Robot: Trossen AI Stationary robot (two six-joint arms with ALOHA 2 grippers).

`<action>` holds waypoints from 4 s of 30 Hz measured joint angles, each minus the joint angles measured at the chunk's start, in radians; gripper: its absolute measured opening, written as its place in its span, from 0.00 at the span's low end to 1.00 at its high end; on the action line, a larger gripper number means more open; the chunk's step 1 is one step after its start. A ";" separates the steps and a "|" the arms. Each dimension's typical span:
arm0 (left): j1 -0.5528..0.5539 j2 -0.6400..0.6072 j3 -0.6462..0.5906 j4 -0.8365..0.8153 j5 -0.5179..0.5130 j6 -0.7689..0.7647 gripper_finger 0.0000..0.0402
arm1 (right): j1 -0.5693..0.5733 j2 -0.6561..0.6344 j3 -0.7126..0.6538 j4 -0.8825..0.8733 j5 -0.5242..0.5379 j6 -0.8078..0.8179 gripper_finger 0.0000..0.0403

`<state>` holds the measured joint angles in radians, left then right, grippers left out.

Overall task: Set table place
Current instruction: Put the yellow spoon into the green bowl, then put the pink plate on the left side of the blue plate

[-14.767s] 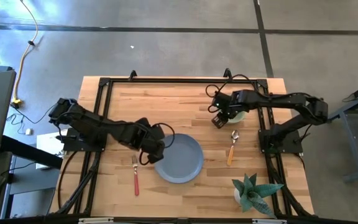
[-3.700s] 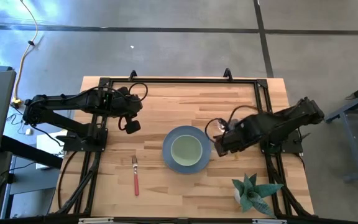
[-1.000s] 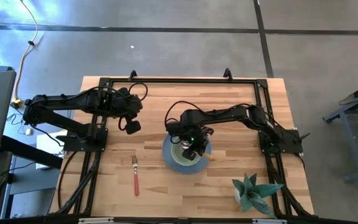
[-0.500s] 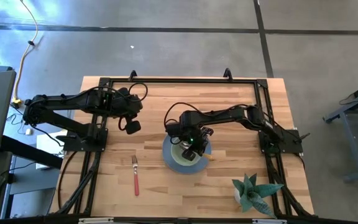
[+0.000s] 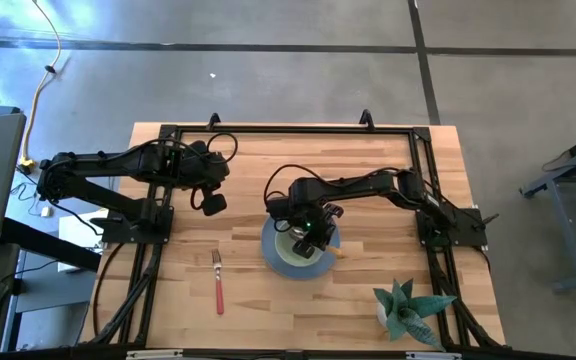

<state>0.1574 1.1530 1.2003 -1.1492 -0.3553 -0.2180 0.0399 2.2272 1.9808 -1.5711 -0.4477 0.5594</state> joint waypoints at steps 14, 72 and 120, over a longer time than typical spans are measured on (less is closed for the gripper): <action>0.000 0.000 0.000 0.000 0.000 0.000 0.00 | 0.000 0.000 0.000 0.000 0.000 0.001 0.25; -0.798 0.510 -0.146 0.259 0.312 -1.923 0.54 | 0.046 -0.401 0.327 0.000 0.859 -0.386 0.30; -0.711 0.668 -0.144 0.352 0.093 -1.917 0.00 | 0.038 -0.400 0.327 0.000 0.814 -0.445 0.30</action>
<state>-0.5532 1.8206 1.0561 -0.7972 -0.2623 -2.1349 0.0774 1.8271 2.3081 -1.5710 0.3666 0.1140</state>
